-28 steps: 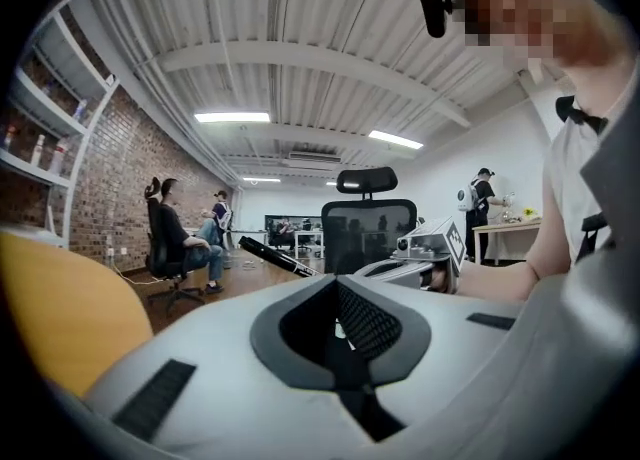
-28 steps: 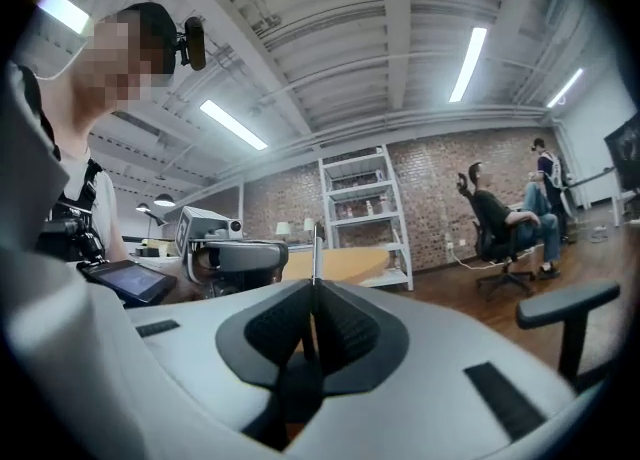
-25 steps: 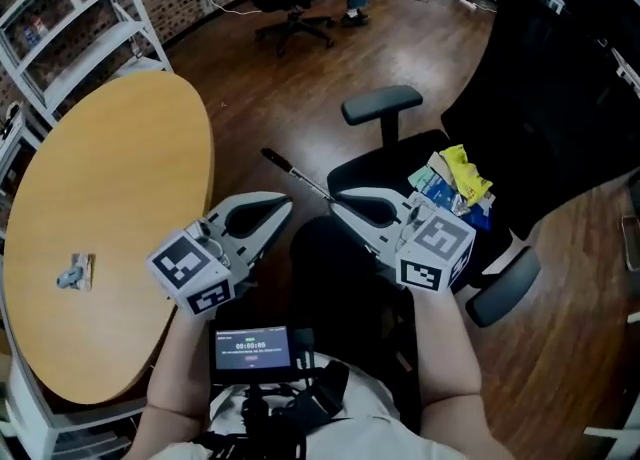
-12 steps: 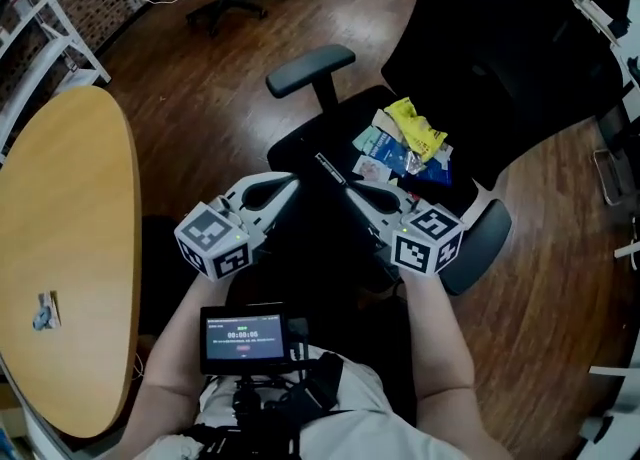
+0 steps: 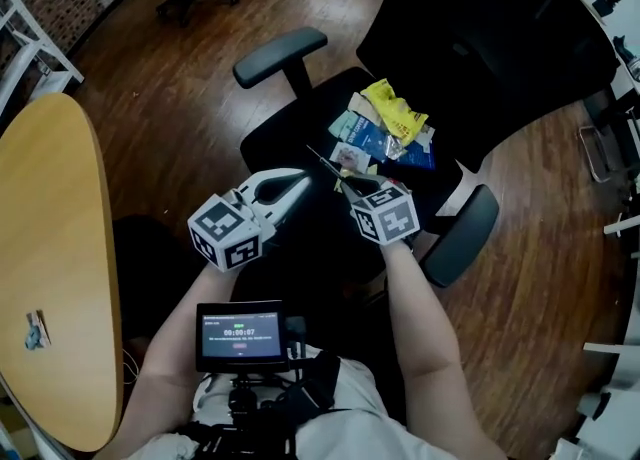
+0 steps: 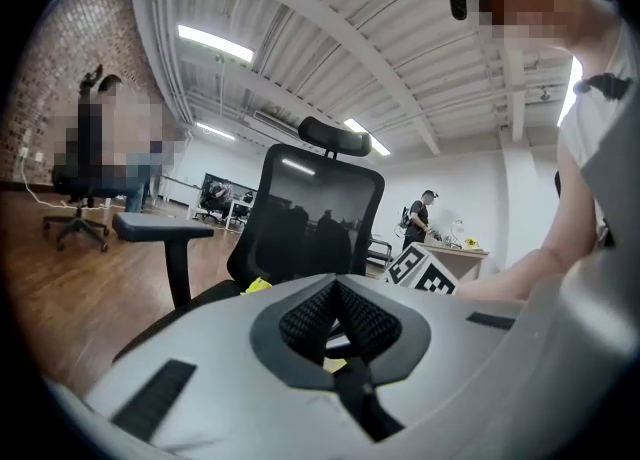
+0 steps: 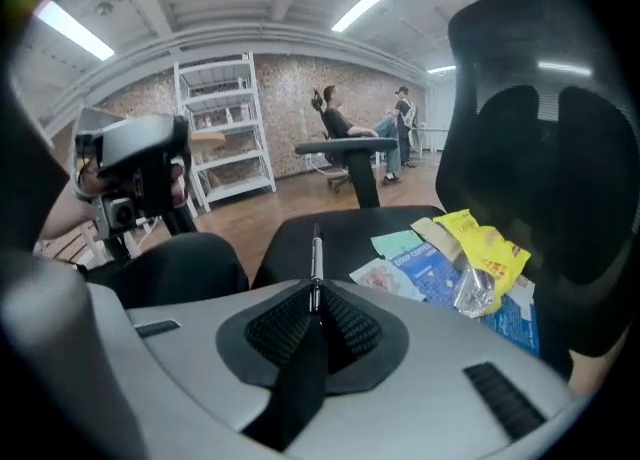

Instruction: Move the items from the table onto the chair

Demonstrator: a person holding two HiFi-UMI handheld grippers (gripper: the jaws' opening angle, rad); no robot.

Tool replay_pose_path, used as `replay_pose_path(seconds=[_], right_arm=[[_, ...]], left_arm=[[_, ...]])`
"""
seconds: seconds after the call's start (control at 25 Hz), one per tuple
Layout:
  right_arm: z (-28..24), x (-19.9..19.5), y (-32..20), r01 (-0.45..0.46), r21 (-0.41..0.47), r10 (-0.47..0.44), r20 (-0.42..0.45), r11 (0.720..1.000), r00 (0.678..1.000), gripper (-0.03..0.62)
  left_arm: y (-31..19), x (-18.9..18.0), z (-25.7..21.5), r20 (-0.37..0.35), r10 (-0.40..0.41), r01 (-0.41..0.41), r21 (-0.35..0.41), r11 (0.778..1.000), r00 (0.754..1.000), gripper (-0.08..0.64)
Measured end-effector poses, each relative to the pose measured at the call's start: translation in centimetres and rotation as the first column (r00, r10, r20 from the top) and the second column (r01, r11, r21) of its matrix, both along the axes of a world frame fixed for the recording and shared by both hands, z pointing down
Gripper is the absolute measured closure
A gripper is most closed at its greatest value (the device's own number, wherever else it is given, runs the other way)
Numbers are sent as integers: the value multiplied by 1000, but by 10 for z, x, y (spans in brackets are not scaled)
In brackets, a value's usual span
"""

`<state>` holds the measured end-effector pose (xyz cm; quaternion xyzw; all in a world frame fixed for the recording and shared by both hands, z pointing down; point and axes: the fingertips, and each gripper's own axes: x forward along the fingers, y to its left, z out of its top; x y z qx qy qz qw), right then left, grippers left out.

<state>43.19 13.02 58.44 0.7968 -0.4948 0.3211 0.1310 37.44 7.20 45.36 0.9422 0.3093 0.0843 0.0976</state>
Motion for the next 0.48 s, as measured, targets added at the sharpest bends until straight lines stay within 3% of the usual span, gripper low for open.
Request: replay_pose_path(seconds=[0.28,0.4,0.48], right_arm=[[48,14,4,85,-284,-106,-61,955,993,551],[73,8,15,117,-356,-133,-20,927,991,545],[79,6,21,128,-394,-143,-10,910,990,433]], left_arm=[[-9,-1,6,27,-21,20,7,1000,999,557],[-12,-4,8,33,-31,30,16,999,999,557],[-14,-6,10,41,-37,36,17,999,998,557]])
